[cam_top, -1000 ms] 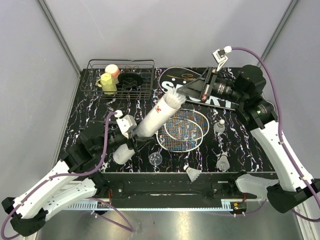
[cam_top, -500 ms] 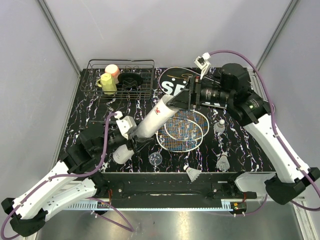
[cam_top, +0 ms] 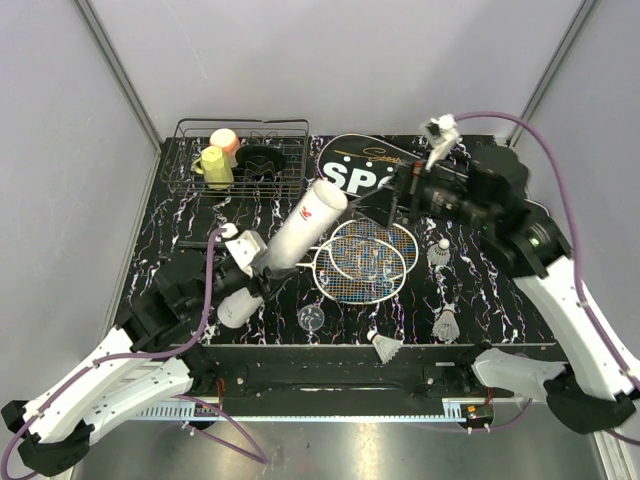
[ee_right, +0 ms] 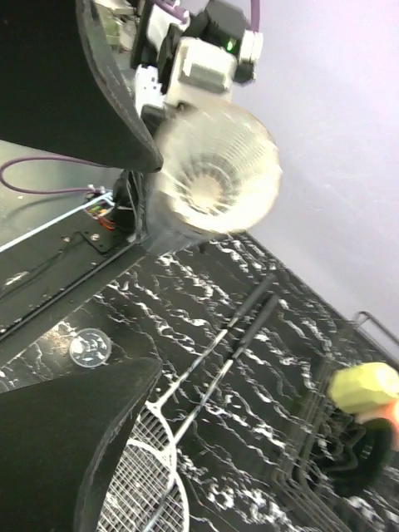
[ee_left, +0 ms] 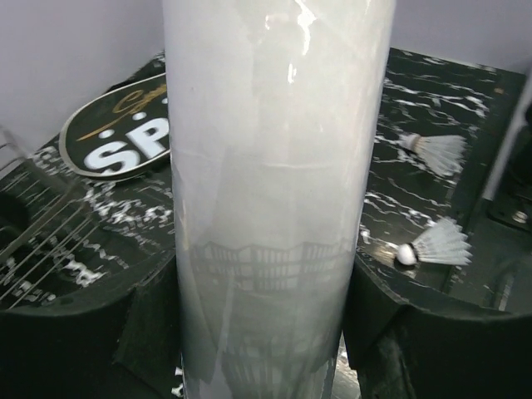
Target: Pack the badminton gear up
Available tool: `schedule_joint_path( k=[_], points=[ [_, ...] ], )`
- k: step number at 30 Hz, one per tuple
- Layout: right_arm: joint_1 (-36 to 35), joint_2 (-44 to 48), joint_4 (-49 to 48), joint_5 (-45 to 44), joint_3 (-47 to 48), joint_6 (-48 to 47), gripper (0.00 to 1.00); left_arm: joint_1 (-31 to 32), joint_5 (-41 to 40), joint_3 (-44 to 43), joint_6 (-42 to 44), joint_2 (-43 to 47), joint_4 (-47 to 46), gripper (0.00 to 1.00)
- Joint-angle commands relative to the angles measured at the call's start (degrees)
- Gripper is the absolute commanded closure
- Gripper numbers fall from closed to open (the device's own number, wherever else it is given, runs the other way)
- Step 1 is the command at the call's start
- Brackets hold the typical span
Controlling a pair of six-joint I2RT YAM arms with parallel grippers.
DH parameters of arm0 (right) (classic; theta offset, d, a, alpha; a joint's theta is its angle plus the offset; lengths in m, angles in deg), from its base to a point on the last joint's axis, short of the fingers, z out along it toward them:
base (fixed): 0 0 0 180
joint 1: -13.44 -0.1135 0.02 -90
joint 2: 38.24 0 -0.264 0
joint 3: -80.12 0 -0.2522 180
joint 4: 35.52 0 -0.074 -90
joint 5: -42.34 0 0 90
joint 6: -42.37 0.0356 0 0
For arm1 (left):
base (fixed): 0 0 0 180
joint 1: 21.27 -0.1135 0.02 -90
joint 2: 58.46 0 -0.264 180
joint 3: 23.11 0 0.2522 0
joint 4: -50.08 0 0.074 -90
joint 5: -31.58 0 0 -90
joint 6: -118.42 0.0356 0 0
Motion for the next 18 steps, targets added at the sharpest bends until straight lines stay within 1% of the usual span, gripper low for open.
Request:
schedule_joint_path(
  k=[1,2,3,4,5,6,8,9,10,11,13,14,15,16,17,18],
  points=[
    [-0.4,7.6,-6.3,-10.8,-2.5,2.8,0.00,-0.2,-16.4,0.1,-0.6,2.0,-7.0,0.81],
    [-0.4,8.4,-5.4,-13.9,-3.8,4.1,0.00,-0.2,-18.6,0.2,-0.7,2.5,-6.8,0.81],
    [-0.4,9.8,-4.5,-21.5,-4.5,4.4,0.00,-0.2,-22.6,0.2,-0.7,2.8,-6.6,0.81],
    [-0.4,10.5,-3.3,-25.6,-5.2,4.8,0.00,-0.2,-24.8,0.2,-0.6,3.2,-6.4,0.81],
    [-0.4,11.5,0.0,-34.0,-6.7,5.7,0.00,-0.2,-27.2,0.1,-0.7,4.0,-6.3,0.81],
    [-0.3,11.7,2.4,-37.4,-7.4,7.0,0.00,-0.2,-32.4,-0.1,-1.0,4.5,-6.2,0.81],
    [-0.4,11.7,8.7,-42.1,-10.7,9.9,0.02,-0.2,-36.9,-0.7,-1.1,5.6,-5.3,0.80],
    [-0.4,11.7,10.6,-42.1,-12.2,11.4,0.02,-0.2,-40.7,-0.9,-1.1,5.9,-5.0,0.80],
    [-0.4,11.7,13.5,-41.3,-13.9,15.0,0.03,-0.3,-42.2,-1.2,-1.0,6.2,-4.8,0.80],
    [-0.4,11.7,14.9,-38.7,-17.7,17.2,0.04,-0.2,-43.1,-1.2,-0.7,7.0,-4.9,0.80],
    [-0.5,11.8,17.4,-34.4,-22.2,22.8,0.06,-0.2,-44.3,-1.4,-0.3,7.6,-5.2,0.80],
    [-0.5,11.9,17.9,-29.0,-27.0,24.4,0.05,-0.2,-44.4,-1.3,-0.3,7.9,-5.5,0.79],
    [-0.5,12.0,18.0,-26.3,-29.5,25.2,0.06,-0.2,-44.3,-1.4,-0.2,8.0,-5.5,0.79],
    [-0.5,12.0,18.3,-21.8,-32.1,26.1,0.06,-0.2,-44.2,-1.3,-0.2,8.1,-6.0,0.79],
    [-0.6,12.3,19.0,-15.4,-36.6,26.5,0.07,-0.2,-44.1,-1.2,-0.2,7.9,-6.2,0.79],
    [-1.0,12.6,19.7,-13.2,-38.5,26.3,0.09,-0.2,-43.9,-1.0,-0.2,7.7,-6.4,0.79]
  ],
)
